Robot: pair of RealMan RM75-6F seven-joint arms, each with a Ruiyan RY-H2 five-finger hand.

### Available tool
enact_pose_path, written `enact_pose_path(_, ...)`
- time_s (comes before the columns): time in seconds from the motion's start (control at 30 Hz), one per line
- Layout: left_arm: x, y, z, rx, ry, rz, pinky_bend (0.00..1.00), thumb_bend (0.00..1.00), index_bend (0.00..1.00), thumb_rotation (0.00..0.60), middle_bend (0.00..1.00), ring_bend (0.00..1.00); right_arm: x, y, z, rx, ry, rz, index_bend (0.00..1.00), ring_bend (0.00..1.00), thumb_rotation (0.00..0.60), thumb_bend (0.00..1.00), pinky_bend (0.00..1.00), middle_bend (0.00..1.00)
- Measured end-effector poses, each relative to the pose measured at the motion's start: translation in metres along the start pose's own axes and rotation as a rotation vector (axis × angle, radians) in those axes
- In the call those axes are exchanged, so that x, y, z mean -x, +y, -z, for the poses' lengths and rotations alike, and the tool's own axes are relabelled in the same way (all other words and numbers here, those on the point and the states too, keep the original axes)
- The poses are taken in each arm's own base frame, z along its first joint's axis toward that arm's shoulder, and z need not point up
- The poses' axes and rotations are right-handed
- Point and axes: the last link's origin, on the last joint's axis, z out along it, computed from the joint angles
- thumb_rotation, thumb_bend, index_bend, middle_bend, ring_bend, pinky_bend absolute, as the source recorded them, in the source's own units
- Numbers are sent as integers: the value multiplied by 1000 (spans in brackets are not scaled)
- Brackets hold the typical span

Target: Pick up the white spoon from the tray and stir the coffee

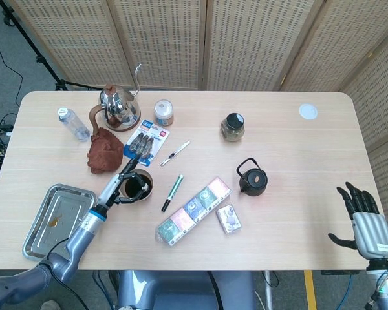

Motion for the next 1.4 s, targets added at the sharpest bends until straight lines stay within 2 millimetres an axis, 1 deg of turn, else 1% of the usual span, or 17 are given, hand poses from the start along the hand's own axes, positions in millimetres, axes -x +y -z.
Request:
enact_pose_path(0.23,-6,3,-14,0,20,-13,0,476,659,600,0,0,1,0,-1,4,-1,2,0,0,600,0,0,0)
enact_pose_path(0.37,-4,6,-22,1,15,-16,0,476,659,600,0,0,0,1,-1,4,1,2,0,0,600,0,0,0)
enact_pose_path(0.5,0,7,-25,5,1,-10,0,476,659,600,0,0,0,1,-1,5,2,2,0,0,600,0,0,0)
enact_pose_path(0.7,10,10,-22,16,-30,16,0,476,659,600,0,0,0,0,-1,3,2,0,0,0,600,0,0,0)
enact_pose_path(0.87,14,10,-19,17,-39,20,0,476,659,600,0,0,-1,0,0,2,4,-1,0,0,600,0,0,0)
enact_pose_path(1.2,12,9,-7,8,-54,67,0,476,660,600,0,0,0,0,0,0,2,0,0,0,600,0,0,0)
enact_pose_path(1.4,5,4,-1,-8,-46,76,0,478,660,600,0,0,1,-1,0,-2,0,2,0,0,600,0,0,0)
